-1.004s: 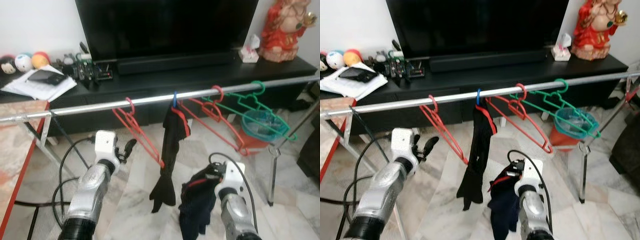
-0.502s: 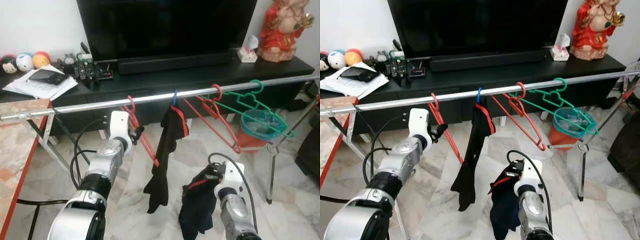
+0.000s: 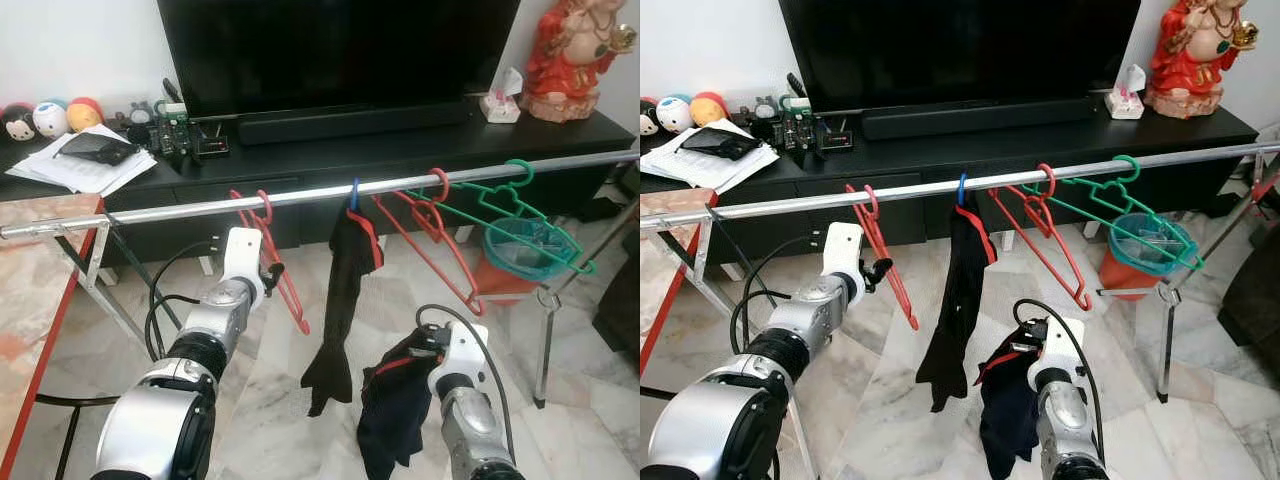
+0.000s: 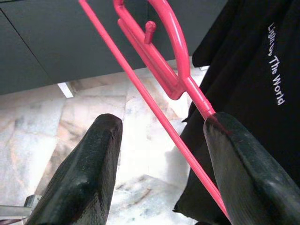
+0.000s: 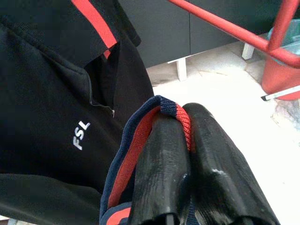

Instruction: Hang hanger

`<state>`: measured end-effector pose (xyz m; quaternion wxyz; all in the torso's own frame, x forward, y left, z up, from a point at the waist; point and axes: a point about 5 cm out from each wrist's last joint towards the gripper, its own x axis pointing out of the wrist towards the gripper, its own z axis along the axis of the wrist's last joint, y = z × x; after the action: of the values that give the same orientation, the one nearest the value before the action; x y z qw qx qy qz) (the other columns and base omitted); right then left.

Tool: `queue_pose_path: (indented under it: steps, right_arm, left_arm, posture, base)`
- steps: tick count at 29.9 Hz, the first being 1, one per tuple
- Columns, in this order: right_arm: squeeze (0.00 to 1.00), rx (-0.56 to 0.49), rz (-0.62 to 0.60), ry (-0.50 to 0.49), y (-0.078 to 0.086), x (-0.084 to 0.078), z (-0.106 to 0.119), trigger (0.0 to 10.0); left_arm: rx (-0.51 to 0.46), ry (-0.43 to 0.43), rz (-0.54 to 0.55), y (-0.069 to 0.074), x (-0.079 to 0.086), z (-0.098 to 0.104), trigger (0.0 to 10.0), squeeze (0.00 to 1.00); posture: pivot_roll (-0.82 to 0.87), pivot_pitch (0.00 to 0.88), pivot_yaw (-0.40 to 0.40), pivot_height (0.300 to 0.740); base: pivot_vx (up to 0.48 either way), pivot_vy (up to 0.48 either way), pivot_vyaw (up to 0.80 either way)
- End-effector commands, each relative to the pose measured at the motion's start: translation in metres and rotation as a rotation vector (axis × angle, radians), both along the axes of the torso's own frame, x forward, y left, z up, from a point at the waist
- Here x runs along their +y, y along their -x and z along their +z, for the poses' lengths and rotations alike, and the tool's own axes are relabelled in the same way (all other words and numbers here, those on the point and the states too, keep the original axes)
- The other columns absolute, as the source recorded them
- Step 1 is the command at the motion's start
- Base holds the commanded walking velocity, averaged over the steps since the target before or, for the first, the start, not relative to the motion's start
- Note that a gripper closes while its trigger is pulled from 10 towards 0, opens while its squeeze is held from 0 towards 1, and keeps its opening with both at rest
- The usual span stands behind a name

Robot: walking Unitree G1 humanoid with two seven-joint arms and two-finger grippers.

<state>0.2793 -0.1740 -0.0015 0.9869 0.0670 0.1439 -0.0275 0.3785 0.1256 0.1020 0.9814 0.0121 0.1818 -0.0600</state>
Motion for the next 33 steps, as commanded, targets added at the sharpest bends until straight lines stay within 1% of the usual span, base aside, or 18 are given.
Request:
queue_pose_path:
  steps: [1,4,6,7,10,12,15,18,23,26,33]
  right_arm:
    - [0.00,-0.025,0.003,-0.002,-0.005,-0.001,0.006,10.0]
    - [0.00,-0.024,0.006,-0.002,-0.005,-0.001,0.006,10.0]
    - [0.00,-0.021,0.007,-0.003,-0.004,-0.001,0.005,10.0]
    - [0.00,-0.018,0.010,-0.002,-0.004,-0.001,0.005,10.0]
    - [0.00,-0.015,0.013,-0.003,-0.004,0.000,0.004,10.0]
    - [0.00,-0.016,0.014,-0.004,-0.004,0.000,0.004,10.0]
    - [0.00,-0.017,0.017,-0.005,-0.005,0.002,0.005,10.0]
    - [0.00,-0.019,0.016,-0.006,-0.005,0.002,0.005,10.0]
    - [0.00,-0.020,0.016,-0.002,-0.004,0.001,0.005,10.0]
    - [0.00,-0.021,0.013,-0.001,-0.004,0.000,0.005,10.0]
    - [0.00,-0.019,0.013,0.002,-0.004,-0.002,0.005,10.0]
  left_arm:
    - [-0.019,-0.016,0.008,-0.004,0.002,0.007,10.0,0.00]
    - [-0.069,-0.047,0.029,-0.008,0.006,0.017,10.0,0.00]
    - [-0.116,-0.099,0.043,-0.011,0.009,0.025,10.0,0.00]
    - [-0.165,-0.155,0.038,-0.014,0.009,0.033,10.0,0.00]
    - [-0.192,-0.152,0.036,-0.015,0.008,0.037,10.0,0.00]
    - [-0.194,-0.147,0.028,-0.015,0.006,0.037,10.0,0.00]
    - [-0.197,-0.124,-0.034,-0.015,-0.001,0.036,10.0,0.00]
    - [-0.181,-0.155,-0.091,-0.013,-0.010,0.031,10.0,0.00]
    - [-0.127,-0.188,-0.104,-0.008,-0.014,0.017,10.0,0.00]
    - [-0.110,-0.197,-0.111,-0.006,-0.015,0.013,10.0,0.00]
    - [-0.118,-0.188,-0.115,-0.007,-0.016,0.013,10.0,0.00]
  posture:
    - [0.00,0.034,-0.019,0.740]
    - [0.01,0.036,-0.020,0.740]
    - [0.01,0.041,-0.023,0.740]
    - [0.02,0.042,-0.028,0.740]
    - [0.02,0.042,-0.028,0.740]
    - [0.02,0.042,-0.028,0.740]
    - [0.02,0.043,-0.028,0.740]
    - [0.02,0.042,-0.030,0.740]
    - [0.01,0.040,-0.034,0.740]
    - [0.00,0.039,-0.037,0.740]
    - [-0.01,0.039,-0.039,0.740]
  base:
    - [0.000,0.000,0.00]
    - [0.000,0.000,0.00]
    - [0.000,0.000,0.00]
    - [0.000,0.000,0.00]
    - [0.000,0.000,0.00]
    - [0.000,0.000,0.00]
    - [0.000,0.000,0.00]
    - [0.000,0.000,0.00]
    - [0.000,0.000,0.00]
    - [0.000,0.000,0.00]
    - [0.000,0.000,0.00]
